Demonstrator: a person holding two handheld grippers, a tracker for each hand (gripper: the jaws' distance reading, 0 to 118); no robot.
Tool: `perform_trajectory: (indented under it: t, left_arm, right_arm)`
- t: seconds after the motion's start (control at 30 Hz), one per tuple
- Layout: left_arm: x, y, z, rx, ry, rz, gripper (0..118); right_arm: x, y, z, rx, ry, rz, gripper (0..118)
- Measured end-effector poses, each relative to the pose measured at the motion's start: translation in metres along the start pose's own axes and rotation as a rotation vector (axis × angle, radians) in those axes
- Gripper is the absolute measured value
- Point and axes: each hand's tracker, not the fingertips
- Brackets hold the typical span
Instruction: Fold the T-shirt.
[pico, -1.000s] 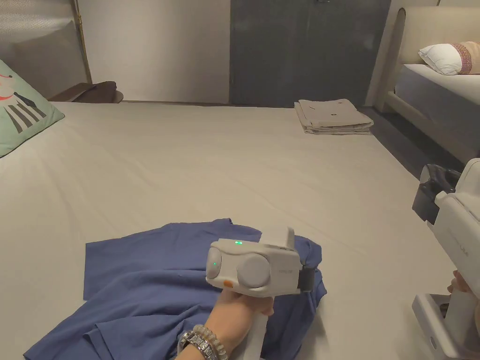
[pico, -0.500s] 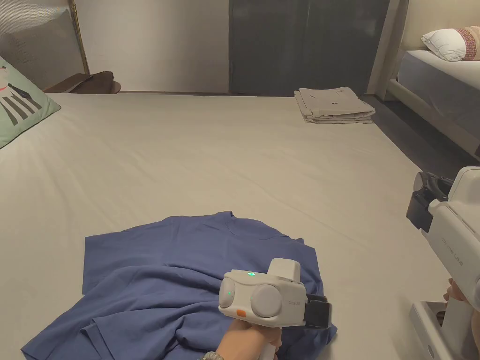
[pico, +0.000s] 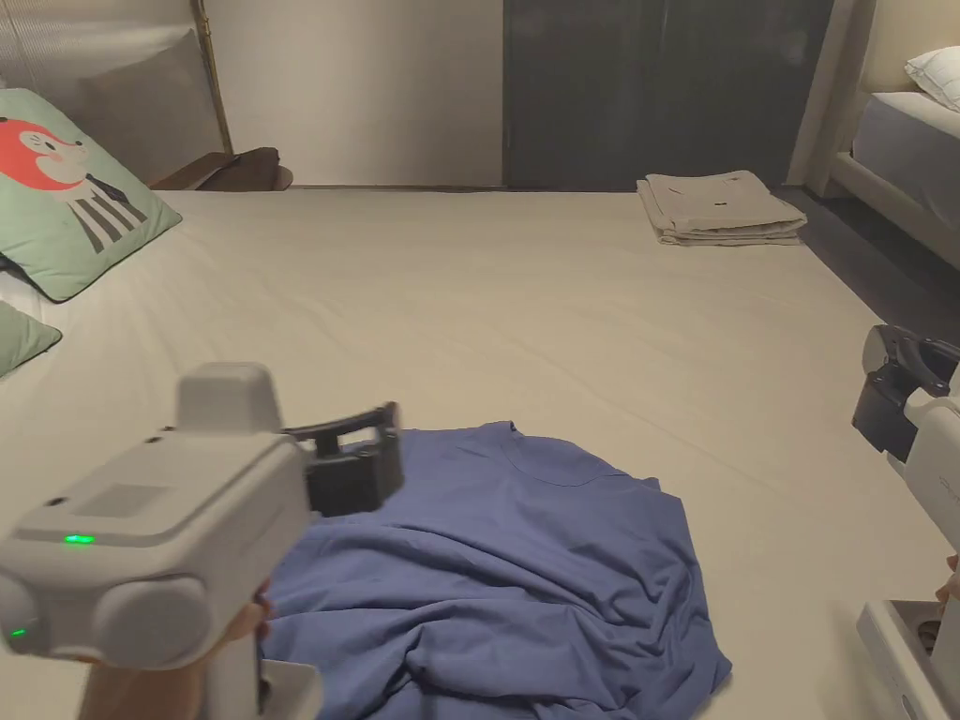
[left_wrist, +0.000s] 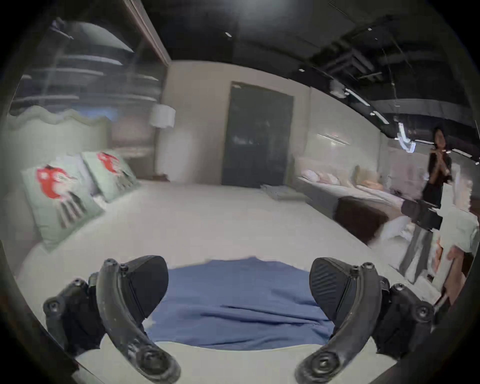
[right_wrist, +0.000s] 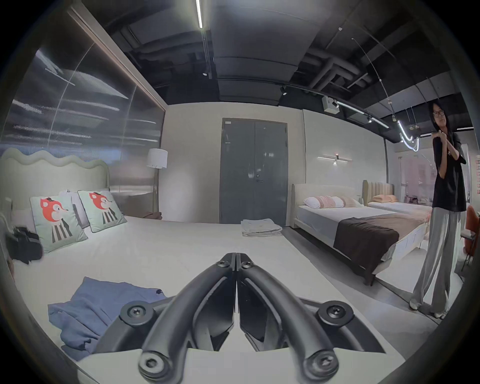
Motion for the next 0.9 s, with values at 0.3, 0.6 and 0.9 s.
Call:
perform_trajectory:
  t: [0.3,0.6,0.9]
  left_arm:
    - [-0.055,-0.006,0.041,0.019,0.164,0.026,0]
    - [-0.092,-0.057,0.000,-0.280,0.207,0.084,100]
    - [-0.130,-0.136,-0.042,-0.552,0.271,0.176,107]
  right_arm:
    - [-0.016,-0.006,-0.003,-0.012,0.043,-0.005,0]
    - [-0.021,-0.016,-0.008,-0.045,0.050,0.012,0]
    - [-0.021,-0.035,-0.012,-0.119,0.039,0.019,0]
